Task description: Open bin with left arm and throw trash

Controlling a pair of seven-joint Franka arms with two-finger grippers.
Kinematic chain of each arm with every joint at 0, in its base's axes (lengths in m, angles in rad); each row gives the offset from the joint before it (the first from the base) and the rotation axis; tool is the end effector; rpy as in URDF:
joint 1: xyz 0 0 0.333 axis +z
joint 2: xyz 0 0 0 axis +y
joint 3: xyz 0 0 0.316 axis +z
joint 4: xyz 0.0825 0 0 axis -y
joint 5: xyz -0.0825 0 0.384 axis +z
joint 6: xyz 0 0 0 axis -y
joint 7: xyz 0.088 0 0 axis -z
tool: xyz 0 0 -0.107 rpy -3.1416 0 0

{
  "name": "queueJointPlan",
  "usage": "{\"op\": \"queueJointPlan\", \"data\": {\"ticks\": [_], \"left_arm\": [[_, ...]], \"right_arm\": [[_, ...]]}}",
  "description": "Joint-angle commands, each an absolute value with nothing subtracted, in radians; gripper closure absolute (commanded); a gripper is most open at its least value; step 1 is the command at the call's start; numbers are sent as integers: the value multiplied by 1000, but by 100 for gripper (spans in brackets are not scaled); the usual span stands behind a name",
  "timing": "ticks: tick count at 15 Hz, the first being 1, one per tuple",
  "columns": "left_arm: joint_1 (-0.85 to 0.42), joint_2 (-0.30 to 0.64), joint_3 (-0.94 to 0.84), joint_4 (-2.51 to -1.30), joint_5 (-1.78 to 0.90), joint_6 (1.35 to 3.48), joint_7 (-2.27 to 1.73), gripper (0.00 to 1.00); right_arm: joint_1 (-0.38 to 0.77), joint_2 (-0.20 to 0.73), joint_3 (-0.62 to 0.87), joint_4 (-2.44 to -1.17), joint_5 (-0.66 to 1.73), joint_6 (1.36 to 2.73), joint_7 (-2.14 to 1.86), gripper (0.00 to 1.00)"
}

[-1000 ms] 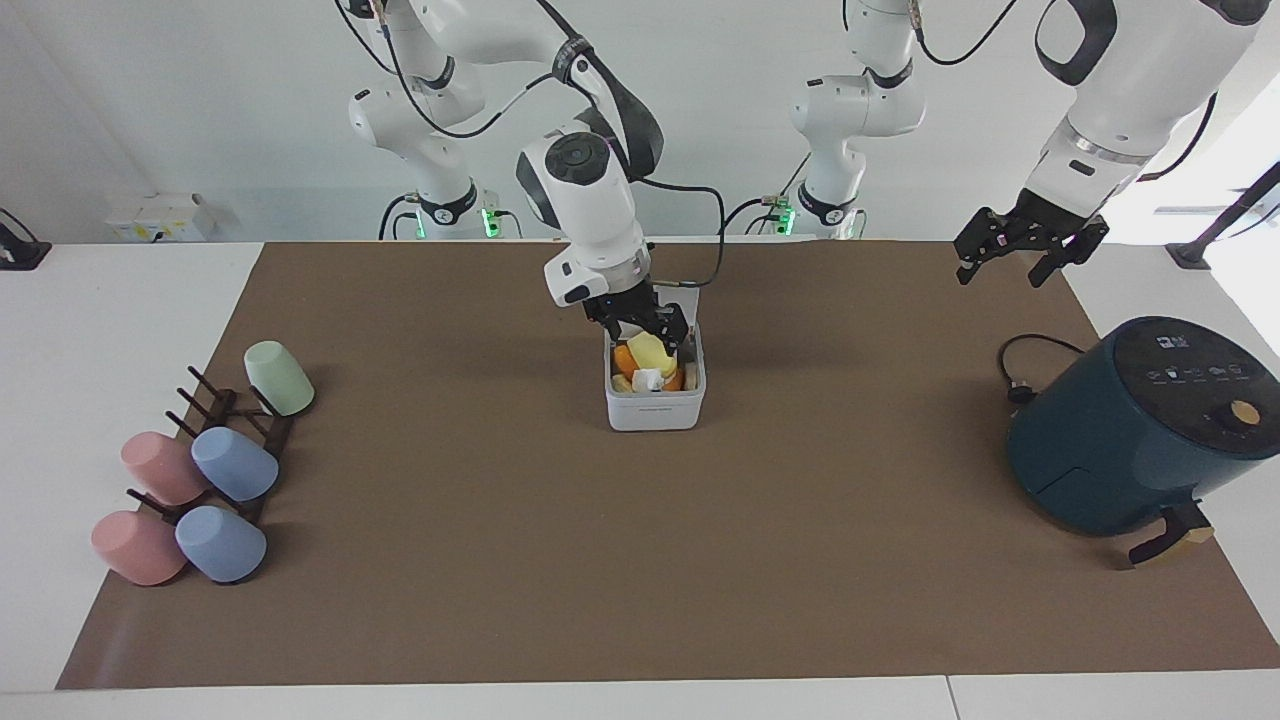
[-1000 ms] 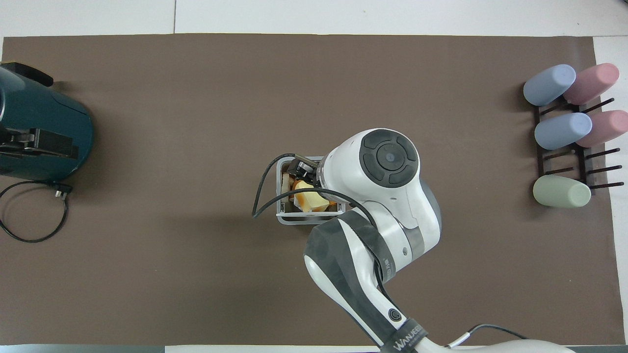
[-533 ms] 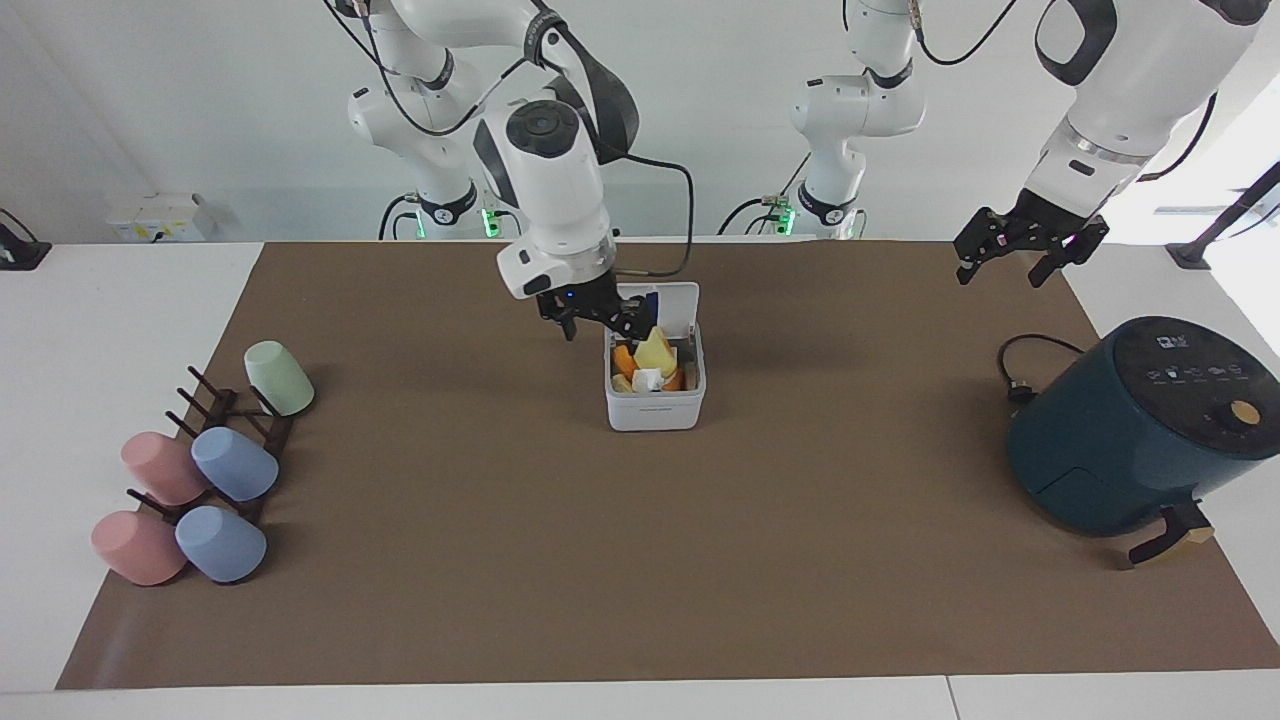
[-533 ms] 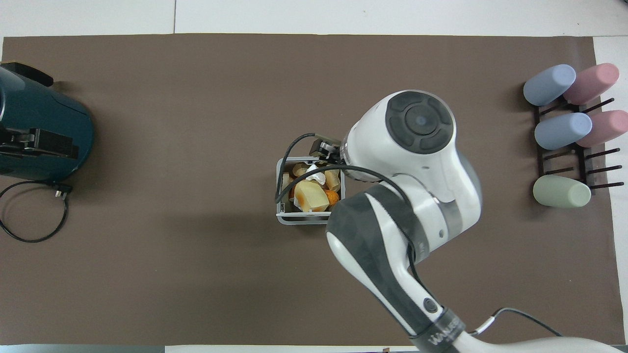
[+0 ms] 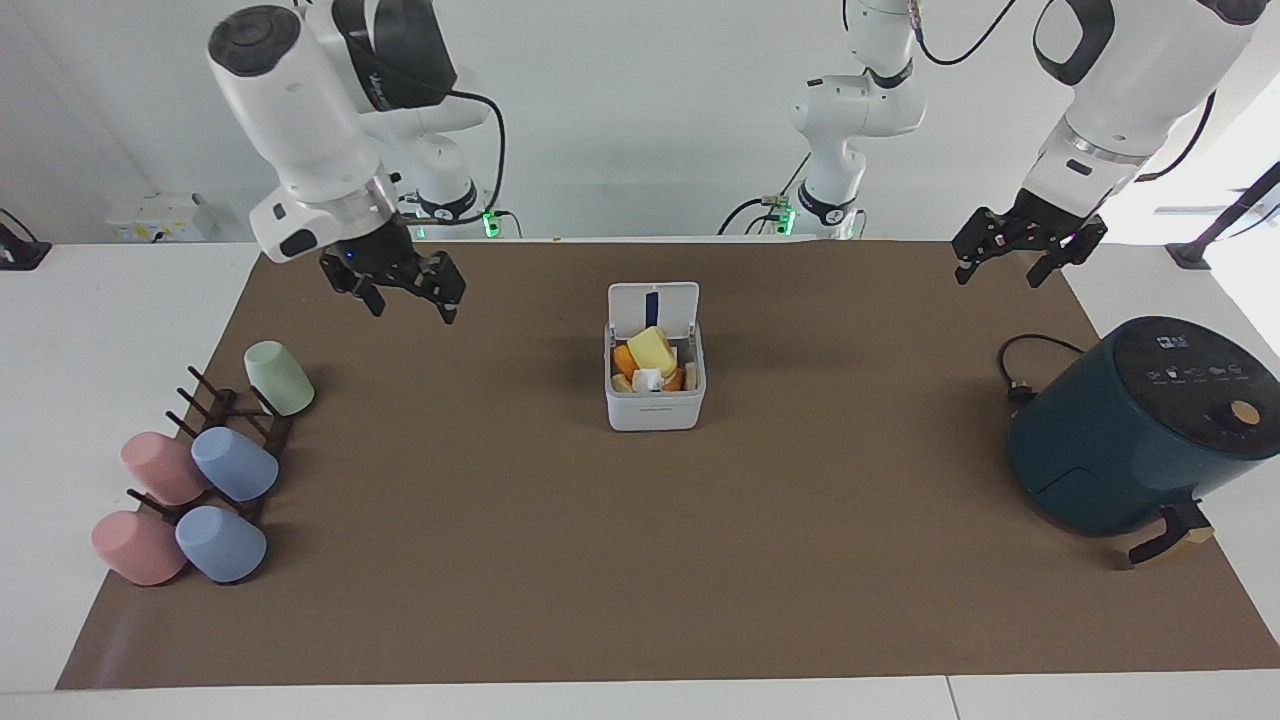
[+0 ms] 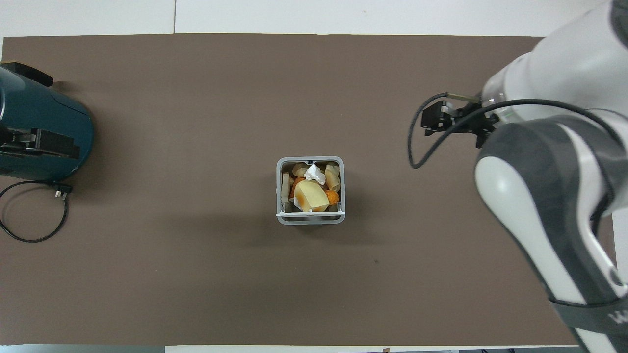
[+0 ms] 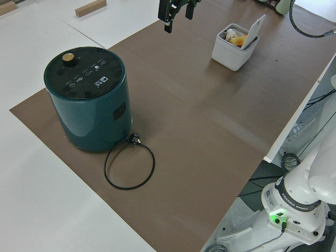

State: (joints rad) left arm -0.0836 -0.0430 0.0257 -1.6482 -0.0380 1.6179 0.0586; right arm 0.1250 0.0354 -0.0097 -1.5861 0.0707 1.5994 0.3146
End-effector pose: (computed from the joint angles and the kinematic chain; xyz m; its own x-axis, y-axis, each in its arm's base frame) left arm 0.5437 -0.0351 0.6157 0.9933 -0.1144 0.0149 -0.1149 -0.9926 0.0383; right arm 0.5623 0.0726 0.6002 0.9790 -0.1993 -0.0428 -0.2016 -0.9776 -0.0599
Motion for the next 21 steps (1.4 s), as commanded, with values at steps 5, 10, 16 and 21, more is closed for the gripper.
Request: {"op": "queueJointPlan", "data": {"ticks": [5, 10, 16, 21], "left_arm": [[-84, -58, 21, -1657, -18, 1615, 67, 0], [-84, -58, 21, -1657, -18, 1614, 67, 0], [-84, -58, 21, -1657, -18, 1615, 67, 0], [-84, -58, 21, -1657, -20, 1618, 64, 0]], "right_arm": [[115, -80, 8, -1706, 20, 1511, 259, 0], [101, -84, 8, -1717, 14, 1516, 244, 0], [51, -69, 6, -1706, 12, 1589, 144, 0], [46, -66, 5, -1695, 12, 1572, 144, 0]]}}
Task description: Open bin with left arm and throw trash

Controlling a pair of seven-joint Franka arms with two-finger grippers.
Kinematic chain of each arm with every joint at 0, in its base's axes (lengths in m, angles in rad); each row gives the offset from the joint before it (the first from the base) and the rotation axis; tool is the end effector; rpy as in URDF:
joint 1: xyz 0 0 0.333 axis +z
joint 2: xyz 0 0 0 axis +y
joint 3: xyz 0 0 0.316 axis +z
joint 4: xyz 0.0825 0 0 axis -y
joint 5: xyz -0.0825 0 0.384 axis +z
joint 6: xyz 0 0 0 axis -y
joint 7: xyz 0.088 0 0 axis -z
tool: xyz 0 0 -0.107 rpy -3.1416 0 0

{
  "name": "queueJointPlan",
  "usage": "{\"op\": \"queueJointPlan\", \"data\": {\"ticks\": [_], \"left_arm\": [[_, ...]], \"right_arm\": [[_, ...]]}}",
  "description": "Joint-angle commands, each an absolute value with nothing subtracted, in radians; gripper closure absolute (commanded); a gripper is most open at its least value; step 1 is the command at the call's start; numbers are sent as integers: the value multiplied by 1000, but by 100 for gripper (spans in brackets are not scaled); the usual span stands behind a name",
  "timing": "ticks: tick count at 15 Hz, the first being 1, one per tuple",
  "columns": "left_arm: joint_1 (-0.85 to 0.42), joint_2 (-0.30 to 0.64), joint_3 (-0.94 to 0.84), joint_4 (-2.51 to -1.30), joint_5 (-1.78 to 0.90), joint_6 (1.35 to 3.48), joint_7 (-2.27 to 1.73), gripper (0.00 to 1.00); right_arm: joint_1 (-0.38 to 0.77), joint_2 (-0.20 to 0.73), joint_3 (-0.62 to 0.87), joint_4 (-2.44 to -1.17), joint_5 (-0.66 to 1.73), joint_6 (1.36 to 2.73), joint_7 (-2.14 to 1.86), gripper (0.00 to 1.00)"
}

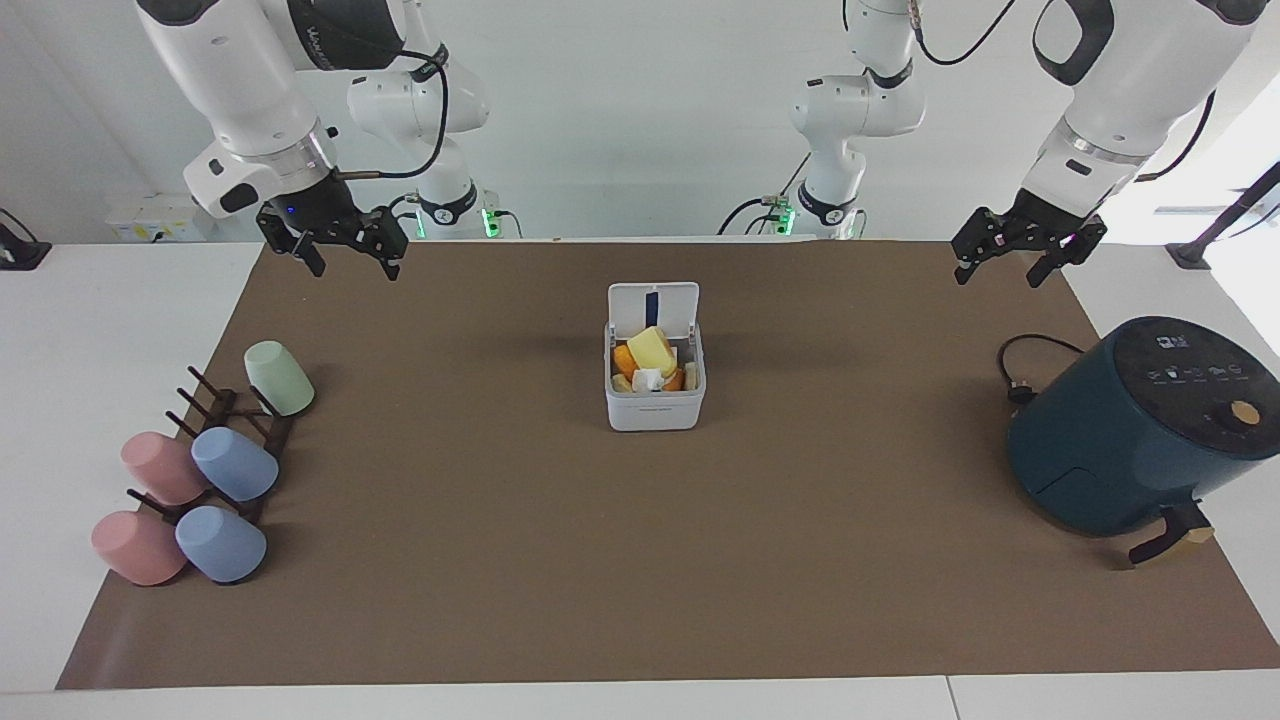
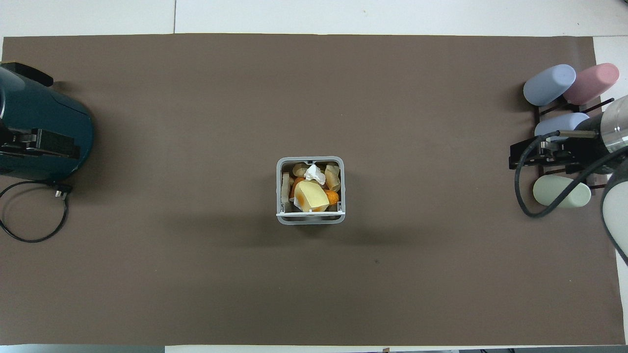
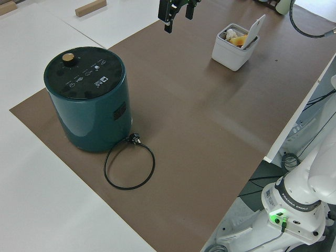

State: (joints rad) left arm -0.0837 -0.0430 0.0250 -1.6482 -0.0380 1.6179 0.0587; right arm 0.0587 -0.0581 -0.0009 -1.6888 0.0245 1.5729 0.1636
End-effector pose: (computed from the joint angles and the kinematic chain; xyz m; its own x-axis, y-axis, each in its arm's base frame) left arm 0.5437 -0.0356 0.6157 0.9932 -0.1153 0.0149 -0.1158 -0.9925 0.0382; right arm 0.5329 0.0334 0.6007 0.9925 -0.1057 -0.0610 -0.1068 -0.9942 -0.0148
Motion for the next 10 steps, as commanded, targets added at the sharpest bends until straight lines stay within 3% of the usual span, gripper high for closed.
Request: {"op": "queueJointPlan", "data": {"ticks": [1, 10], "left_arm": [[-84, -58, 21, -1658, -20, 1618, 64, 0], [-81, -58, 20, -1660, -20, 1618, 66, 0]], "right_arm": [[29, -60, 3, -1683, 12, 1572, 144, 0], [3, -44, 5, -1655, 14, 1568, 144, 0]]}}
